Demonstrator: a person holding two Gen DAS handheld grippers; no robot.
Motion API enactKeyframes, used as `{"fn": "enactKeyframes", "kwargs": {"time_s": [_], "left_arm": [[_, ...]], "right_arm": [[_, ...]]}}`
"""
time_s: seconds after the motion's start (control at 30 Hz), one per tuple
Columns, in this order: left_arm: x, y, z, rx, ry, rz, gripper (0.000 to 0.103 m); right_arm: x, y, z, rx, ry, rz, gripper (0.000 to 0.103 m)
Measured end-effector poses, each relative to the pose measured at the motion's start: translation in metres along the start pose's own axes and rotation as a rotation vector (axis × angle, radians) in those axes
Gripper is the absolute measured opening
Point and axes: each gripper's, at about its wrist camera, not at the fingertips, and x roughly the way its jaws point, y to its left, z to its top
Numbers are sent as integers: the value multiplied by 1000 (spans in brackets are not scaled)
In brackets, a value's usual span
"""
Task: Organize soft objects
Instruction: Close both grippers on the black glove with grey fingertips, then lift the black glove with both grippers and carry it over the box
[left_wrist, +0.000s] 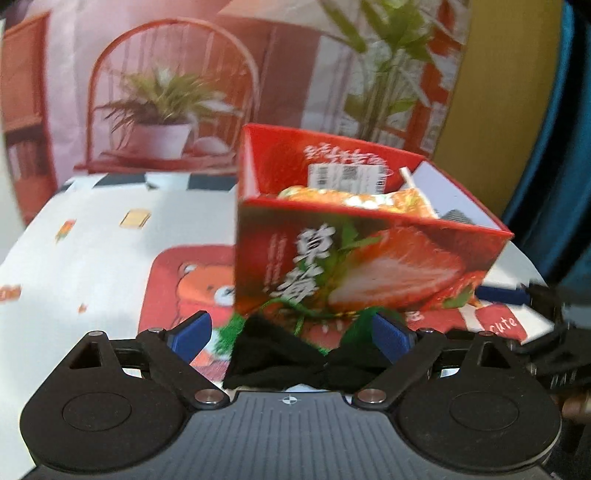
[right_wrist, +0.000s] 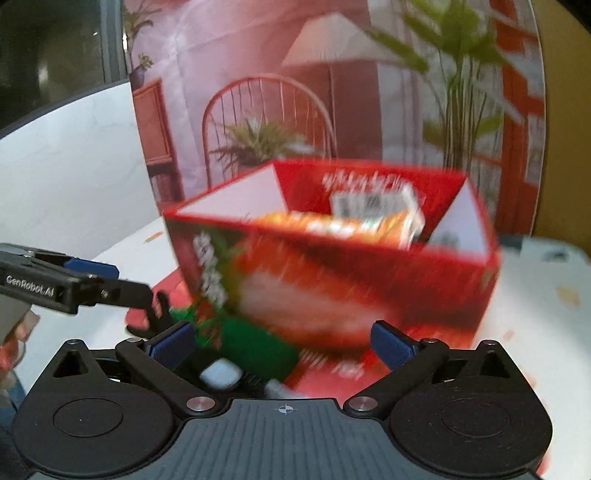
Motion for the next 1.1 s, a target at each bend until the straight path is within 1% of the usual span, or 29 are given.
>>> {"fn": "enactKeyframes", "kwargs": {"time_s": [0.1, 0.2, 0.27, 0.33, 0.4, 0.5, 0.57, 0.63, 0.77, 0.93, 1.1], "left_arm": [[5, 10, -2, -40, 1, 10, 94], [10, 15, 0, -65, -6, 9, 92], [15, 17, 0, -81, -9, 9, 90], [23, 18, -2, -100, 0, 9, 88], [32, 20, -5, -114, 14, 8, 85], [42, 20, -14, -122, 41, 11, 73], [45, 21, -21, -131, 46, 3, 60], [44, 23, -26, -147, 38, -14, 53], [40, 23, -34, -143, 17, -19, 44], [34, 23, -47, -167, -8, -21, 44], [34, 26, -48, -172, -12, -28, 44]], "right_arm": [[10, 6, -13, 47, 14, 19, 99], [22, 7, -20, 116, 37, 21, 93], [30, 6, -26, 166, 54, 27, 91], [36, 6, -33, 182, 78, 30, 84], [39, 7, -39, 170, 86, 23, 80], [40, 5, -46, 176, 82, 19, 77], [40, 5, -49, 167, 74, 19, 75], [39, 7, -53, 145, 68, 21, 73], [38, 11, -57, 111, 59, 30, 70], [38, 10, -55, 100, 50, 39, 68], [38, 8, -55, 105, 52, 45, 67]]}}
